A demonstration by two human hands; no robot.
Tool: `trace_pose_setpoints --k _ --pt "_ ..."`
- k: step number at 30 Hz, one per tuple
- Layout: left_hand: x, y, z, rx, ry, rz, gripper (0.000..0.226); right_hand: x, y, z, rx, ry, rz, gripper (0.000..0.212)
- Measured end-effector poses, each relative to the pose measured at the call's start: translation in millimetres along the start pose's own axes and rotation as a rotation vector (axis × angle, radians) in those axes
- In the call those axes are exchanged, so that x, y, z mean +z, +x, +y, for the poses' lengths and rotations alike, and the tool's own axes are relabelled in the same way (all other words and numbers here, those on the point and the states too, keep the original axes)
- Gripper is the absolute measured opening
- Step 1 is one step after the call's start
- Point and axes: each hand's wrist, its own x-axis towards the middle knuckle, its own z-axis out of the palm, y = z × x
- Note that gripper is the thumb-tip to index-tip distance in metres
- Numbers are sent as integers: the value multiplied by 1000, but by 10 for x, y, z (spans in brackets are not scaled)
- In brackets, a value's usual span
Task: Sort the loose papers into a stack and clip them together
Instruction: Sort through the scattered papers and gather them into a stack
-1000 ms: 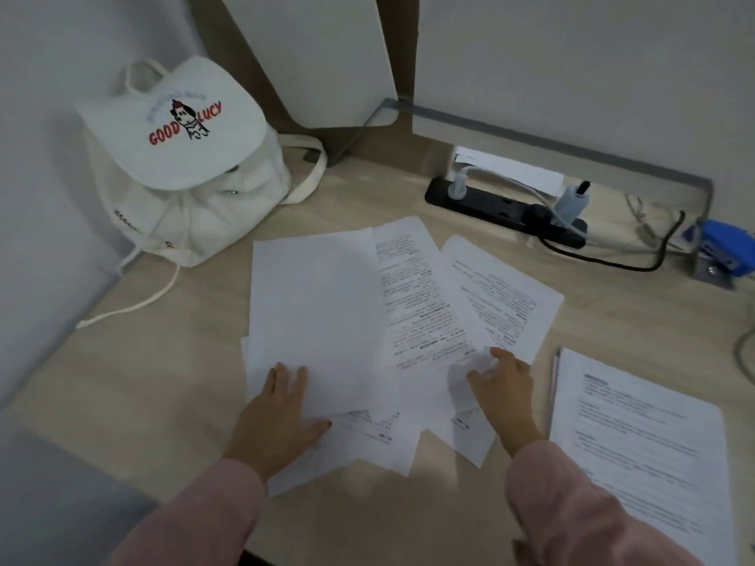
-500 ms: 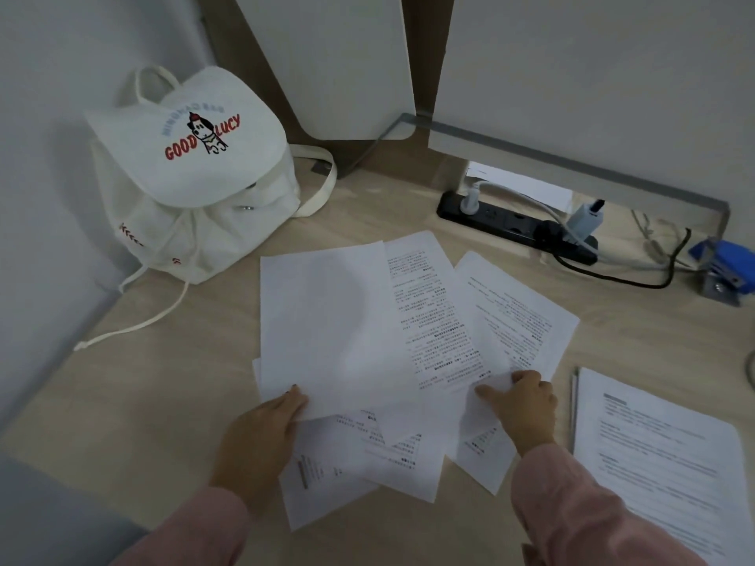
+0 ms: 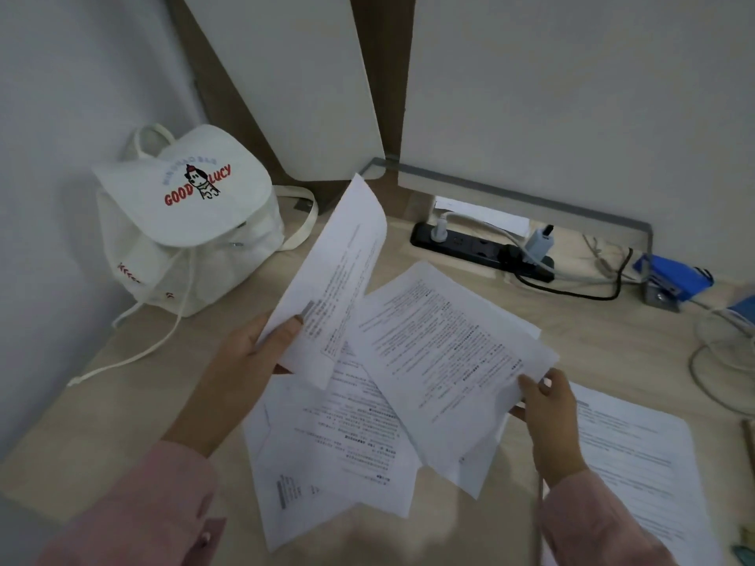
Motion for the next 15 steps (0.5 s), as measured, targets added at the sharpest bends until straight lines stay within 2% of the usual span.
trace_pose_setpoints --k 5,9,13,15 --pt "121 -56 466 38 -194 -71 11 -278 -92 -293 -43 177 -59 27" --pt "65 -23 548 15 -405 -64 20 -459 -95 -482 -43 304 -102 27" --pt "-56 32 256 -65 -382 46 30 -503 -68 -500 -33 332 -123 28" --pt "-109 43 -11 -147 -337 97 18 -474 -59 -450 -16 322 -130 28"
